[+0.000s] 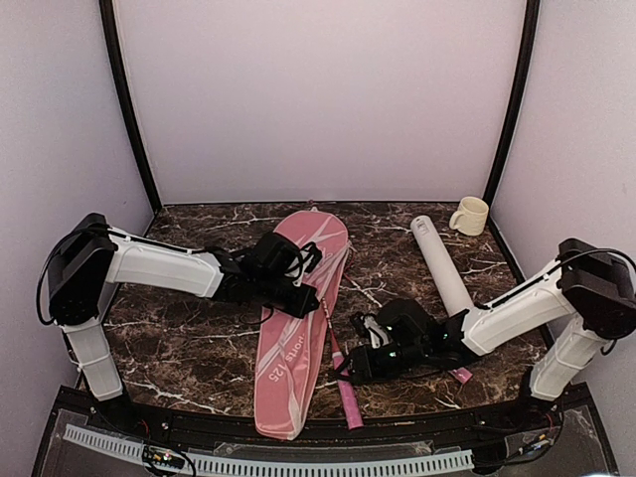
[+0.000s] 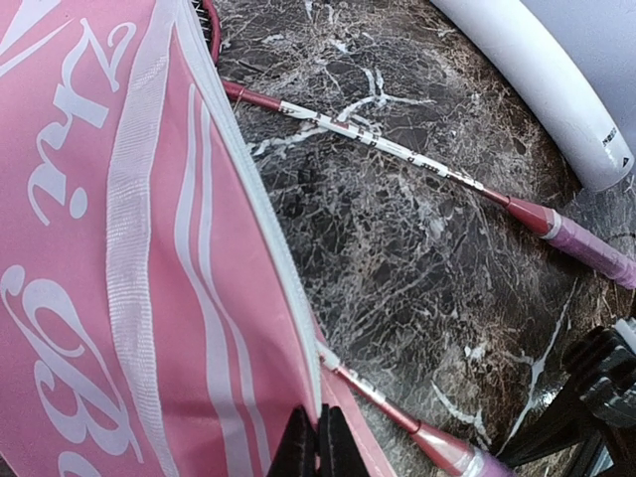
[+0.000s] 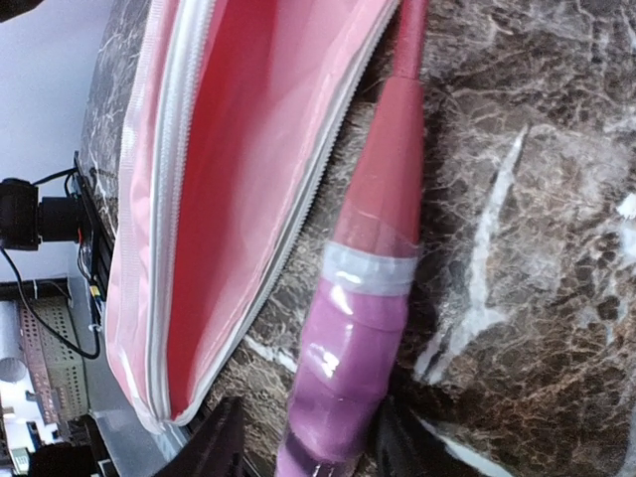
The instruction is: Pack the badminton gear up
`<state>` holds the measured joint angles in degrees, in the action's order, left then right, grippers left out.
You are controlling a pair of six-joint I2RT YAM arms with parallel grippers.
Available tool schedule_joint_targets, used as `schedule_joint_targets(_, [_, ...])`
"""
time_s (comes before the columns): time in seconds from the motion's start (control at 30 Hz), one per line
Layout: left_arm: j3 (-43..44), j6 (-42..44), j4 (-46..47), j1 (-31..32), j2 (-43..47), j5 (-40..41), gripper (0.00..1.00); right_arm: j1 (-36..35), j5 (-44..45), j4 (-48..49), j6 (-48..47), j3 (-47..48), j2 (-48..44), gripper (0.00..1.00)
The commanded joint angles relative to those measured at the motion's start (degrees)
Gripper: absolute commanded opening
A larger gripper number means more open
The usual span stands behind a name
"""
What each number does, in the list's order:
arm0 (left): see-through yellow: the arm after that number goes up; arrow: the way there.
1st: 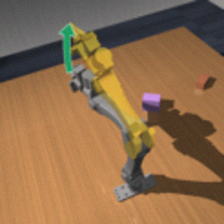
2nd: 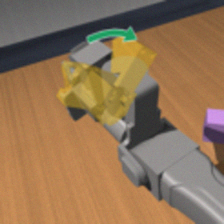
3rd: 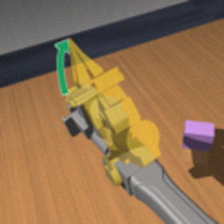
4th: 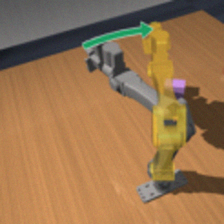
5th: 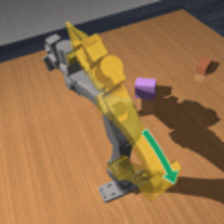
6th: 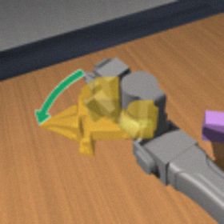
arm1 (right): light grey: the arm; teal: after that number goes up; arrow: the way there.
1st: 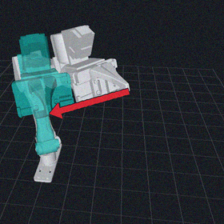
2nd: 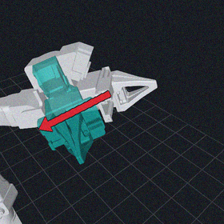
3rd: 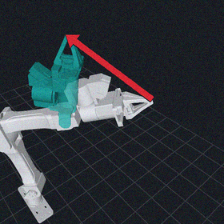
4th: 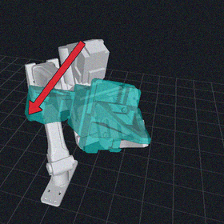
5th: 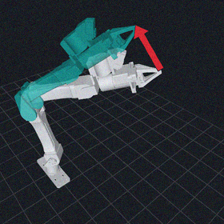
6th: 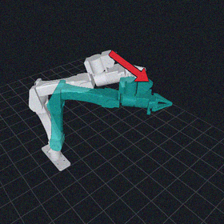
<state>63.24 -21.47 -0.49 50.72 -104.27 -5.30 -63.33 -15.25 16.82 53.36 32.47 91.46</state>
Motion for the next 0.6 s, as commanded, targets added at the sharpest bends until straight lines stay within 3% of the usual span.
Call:
schedule_joint_targets(0.0, [2.0,0.3,-0.1,-0.4,0.5,0.7,0.00,-0.7,-1.0,0.3,3.3,1.3,2.4,0.37])
schedule_joint_targets(0.07, [2.4,0.3,-1.9,-0.3,0.7,0.8,0.04,-0.7,-1.1,-0.3,5.0,1.9,3.0,0.31])
schedule_joint_targets(0.3, [-0.2,-2.4,-9.7,2.4,5.2,4.5,0.47,-0.7,0.3,-2.3,6.8,3.6,3.0,0.25])
schedule_joint_targets(0.4, [-2.6,-5.4,-12.5,4.5,7.6,5.6,0.52,-0.7,0.8,-3.0,6.7,4.0,2.9,0.24])
schedule_joint_targets(0.57, [-5.7,-10.7,-15.6,8.4,9.3,5.4,0.53,-0.7,1.5,-3.4,6.7,4.1,2.5,0.24])
